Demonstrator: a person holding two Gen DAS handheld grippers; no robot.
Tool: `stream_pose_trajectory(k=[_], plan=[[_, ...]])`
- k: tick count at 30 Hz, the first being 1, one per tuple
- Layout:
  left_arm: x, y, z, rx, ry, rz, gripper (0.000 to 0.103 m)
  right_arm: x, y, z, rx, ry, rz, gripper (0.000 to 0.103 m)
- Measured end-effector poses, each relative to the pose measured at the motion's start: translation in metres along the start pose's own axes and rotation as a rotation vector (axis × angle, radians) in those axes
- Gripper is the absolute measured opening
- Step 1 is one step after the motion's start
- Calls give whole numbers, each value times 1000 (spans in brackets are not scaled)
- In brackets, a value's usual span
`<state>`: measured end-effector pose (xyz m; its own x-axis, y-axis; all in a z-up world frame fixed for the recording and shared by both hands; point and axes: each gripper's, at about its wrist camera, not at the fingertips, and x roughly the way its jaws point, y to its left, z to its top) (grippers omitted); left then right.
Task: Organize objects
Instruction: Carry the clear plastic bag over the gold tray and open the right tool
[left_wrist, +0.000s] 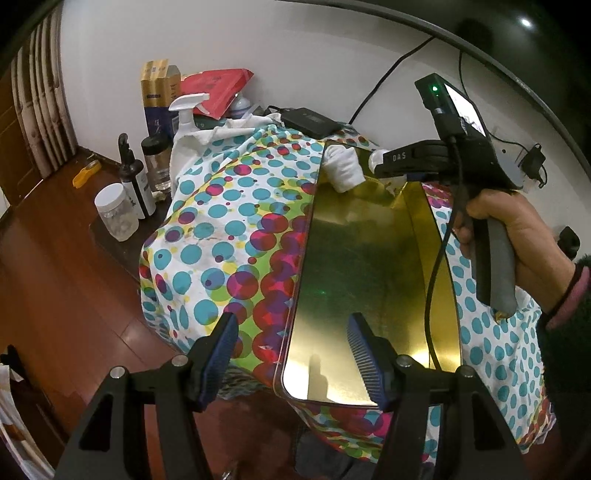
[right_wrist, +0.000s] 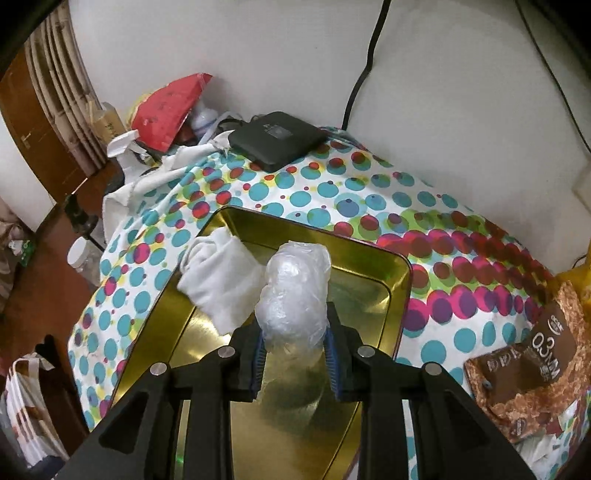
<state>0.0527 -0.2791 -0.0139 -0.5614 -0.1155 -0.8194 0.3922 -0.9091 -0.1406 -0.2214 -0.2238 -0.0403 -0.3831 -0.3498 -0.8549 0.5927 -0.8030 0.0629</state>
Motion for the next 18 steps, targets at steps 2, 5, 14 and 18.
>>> stream_pose_trajectory(k=[2, 5, 14, 18], plan=[[3, 1, 0, -4, 4, -2, 63, 6, -1, 2, 6, 10, -7, 26], [5, 1, -1, -7, 13, 0, 63, 10, -1, 4, 9, 11, -9, 29], [6, -2, -2, -17, 28, 2, 63, -7, -3, -4, 28, 0, 29, 48], [0, -11, -3, 1, 9, 4, 63, -43, -6, -19, -7, -58, 31, 49]])
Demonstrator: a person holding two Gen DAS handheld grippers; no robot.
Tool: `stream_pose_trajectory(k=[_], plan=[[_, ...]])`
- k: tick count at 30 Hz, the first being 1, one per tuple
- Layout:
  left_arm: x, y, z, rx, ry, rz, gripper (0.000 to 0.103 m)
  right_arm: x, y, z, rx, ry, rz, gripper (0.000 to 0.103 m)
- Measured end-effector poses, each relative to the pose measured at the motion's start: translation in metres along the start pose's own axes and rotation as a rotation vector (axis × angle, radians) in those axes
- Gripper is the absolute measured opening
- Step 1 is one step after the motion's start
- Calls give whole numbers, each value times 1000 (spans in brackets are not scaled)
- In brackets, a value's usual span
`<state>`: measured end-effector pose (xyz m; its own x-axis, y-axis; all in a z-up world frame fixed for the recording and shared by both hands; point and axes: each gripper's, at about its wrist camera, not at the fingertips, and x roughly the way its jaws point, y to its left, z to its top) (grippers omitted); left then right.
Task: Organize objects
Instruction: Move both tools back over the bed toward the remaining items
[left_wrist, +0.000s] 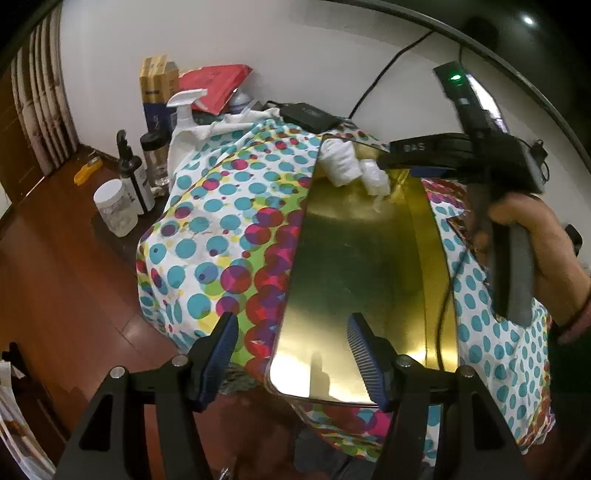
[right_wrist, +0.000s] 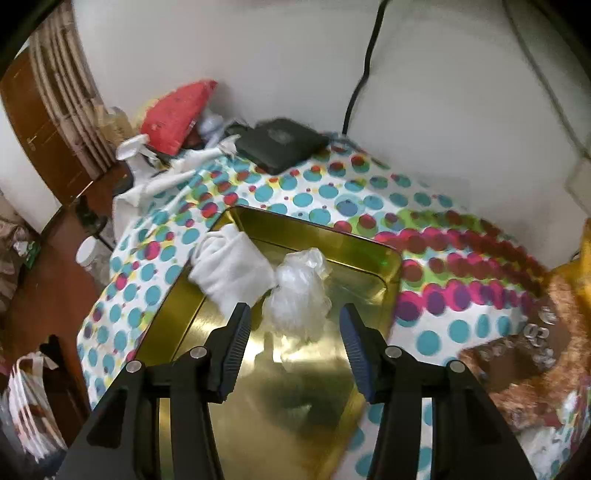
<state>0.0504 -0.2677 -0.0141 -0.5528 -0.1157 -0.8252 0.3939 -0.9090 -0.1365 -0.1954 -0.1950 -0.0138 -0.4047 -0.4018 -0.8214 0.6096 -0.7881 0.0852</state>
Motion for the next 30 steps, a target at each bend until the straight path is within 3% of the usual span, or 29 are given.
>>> stream_pose_trajectory(k=[9, 15, 22, 24, 30], plan=[[-7, -50, -3, 93, -23, -59, 63, -100, -57, -75, 78, -118, -6, 55], [-6, -107, -13, 201, -17, -115, 63, -145, -134, -154, 207, -151, -120, 55], [13, -179, -26, 328, 8, -175, 63, -149, -199, -222, 295, -108, -234, 55], [22, -199, -29, 358, 28, -200, 63, -149, -206, -231, 302, -102, -237, 55], [47, -241, -27, 395, 34, -183, 63, -141, -217, -235, 295, -117, -229, 55]])
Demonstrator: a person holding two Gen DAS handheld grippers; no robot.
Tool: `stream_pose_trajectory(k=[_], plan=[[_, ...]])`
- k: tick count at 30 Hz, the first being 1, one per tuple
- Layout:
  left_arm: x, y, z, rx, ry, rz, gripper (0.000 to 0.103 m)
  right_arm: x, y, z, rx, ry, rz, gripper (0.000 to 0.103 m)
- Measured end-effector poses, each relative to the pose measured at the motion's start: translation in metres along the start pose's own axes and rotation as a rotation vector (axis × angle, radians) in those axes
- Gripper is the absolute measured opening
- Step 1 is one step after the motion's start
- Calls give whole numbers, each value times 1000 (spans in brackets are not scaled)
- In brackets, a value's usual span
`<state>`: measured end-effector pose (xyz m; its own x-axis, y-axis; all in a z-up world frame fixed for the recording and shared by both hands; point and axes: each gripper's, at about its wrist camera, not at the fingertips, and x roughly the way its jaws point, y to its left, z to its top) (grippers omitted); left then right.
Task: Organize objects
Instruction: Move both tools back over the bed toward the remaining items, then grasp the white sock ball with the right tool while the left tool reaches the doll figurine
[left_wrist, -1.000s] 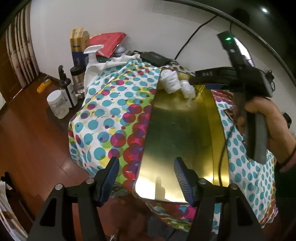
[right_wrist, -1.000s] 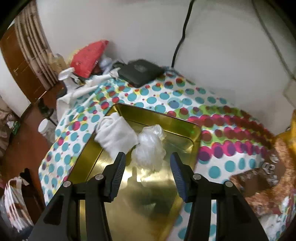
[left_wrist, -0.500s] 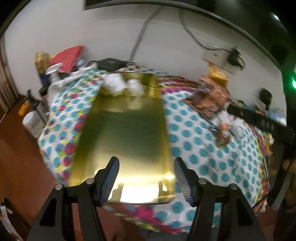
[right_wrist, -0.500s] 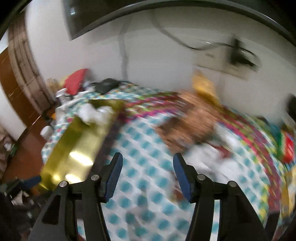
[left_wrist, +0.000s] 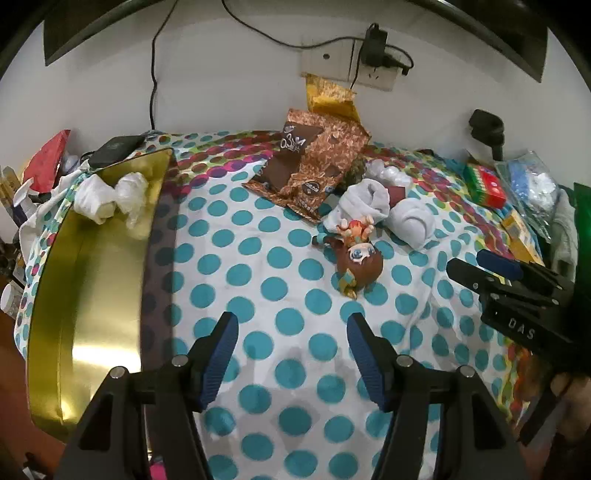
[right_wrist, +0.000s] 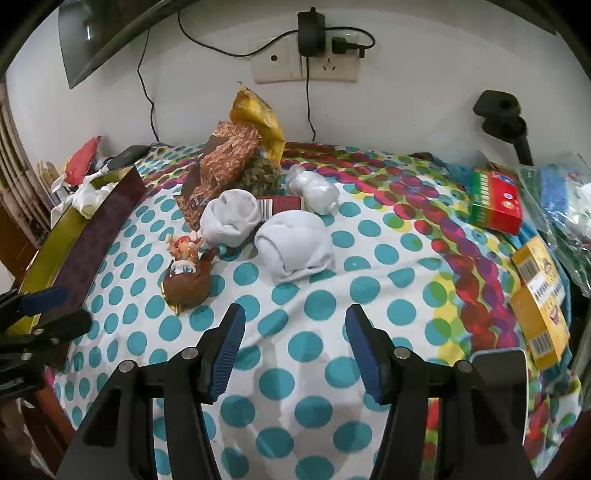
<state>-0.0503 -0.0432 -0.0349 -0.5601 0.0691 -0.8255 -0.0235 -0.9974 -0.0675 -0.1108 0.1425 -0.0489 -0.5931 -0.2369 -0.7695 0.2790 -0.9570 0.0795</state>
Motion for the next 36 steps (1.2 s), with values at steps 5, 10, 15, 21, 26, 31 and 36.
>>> stream_pose_trajectory(k=[5, 10, 15, 21, 26, 31, 36], plan=[[14, -3, 1, -27, 23, 9, 63, 23, 1, 11, -8, 9, 21, 55], [25, -1, -3, -38, 47, 18, 63, 40, 1, 19, -13, 15, 20, 55], [29, -5, -4, -23, 43, 37, 63, 50, -3, 27, -9, 13, 12, 55], [33, -14, 0, 5, 36, 34, 63, 63, 0, 32, -42, 13, -5, 56], [36, -20, 4, 14, 27, 33, 63, 65, -3, 32, -39, -9, 6, 56], [43, -30, 9, 26, 28, 26, 63, 65, -3, 34, -34, -26, -1, 49], [52, -38, 16, 26, 23, 19, 63, 64, -5, 33, -32, -32, -3, 39]])
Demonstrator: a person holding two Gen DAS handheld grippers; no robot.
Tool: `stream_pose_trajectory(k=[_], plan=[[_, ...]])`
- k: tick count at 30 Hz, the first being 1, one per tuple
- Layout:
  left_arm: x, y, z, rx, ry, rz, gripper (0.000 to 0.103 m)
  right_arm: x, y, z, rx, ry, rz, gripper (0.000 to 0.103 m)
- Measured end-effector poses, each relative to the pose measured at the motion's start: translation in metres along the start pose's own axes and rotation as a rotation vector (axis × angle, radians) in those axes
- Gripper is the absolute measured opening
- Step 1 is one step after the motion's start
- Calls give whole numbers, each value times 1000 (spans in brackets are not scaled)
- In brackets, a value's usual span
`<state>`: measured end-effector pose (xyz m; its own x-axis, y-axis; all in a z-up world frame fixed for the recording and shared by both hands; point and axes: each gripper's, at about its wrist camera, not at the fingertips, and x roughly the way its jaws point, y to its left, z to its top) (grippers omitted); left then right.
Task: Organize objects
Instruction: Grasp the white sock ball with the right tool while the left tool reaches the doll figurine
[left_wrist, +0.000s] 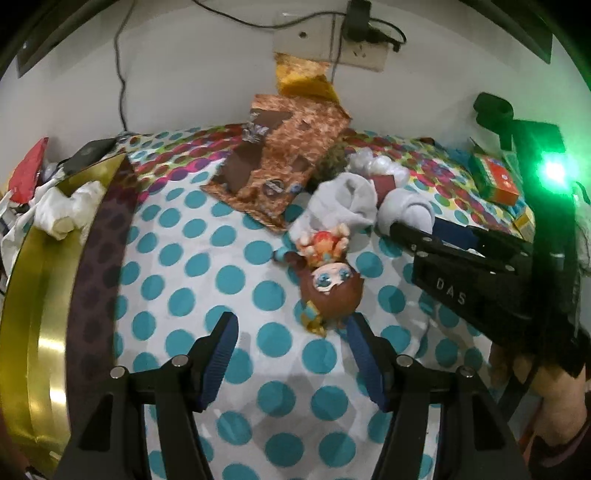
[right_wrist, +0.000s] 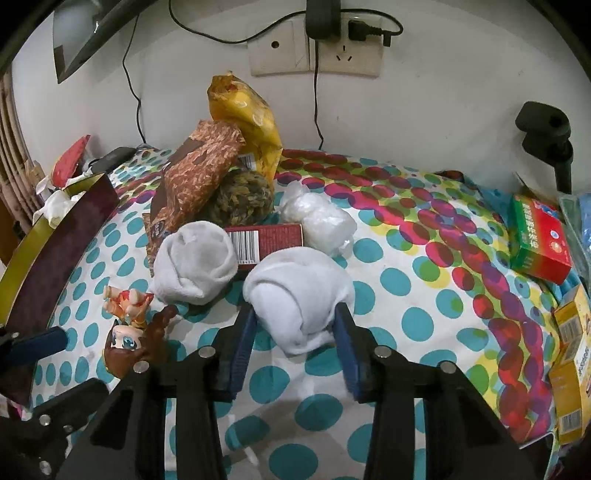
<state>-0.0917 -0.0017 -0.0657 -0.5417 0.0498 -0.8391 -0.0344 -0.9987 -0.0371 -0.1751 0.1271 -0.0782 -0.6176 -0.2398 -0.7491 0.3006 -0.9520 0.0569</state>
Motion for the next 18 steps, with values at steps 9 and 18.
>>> stream_pose_trajectory(k=[9, 18], plan=[[29, -8, 14, -37, 17, -54, 63, 1, -7, -4, 34, 17, 25, 38], [44, -3, 22, -26, -20, -13, 63, 2, -9, -8, 38, 33, 27, 38]])
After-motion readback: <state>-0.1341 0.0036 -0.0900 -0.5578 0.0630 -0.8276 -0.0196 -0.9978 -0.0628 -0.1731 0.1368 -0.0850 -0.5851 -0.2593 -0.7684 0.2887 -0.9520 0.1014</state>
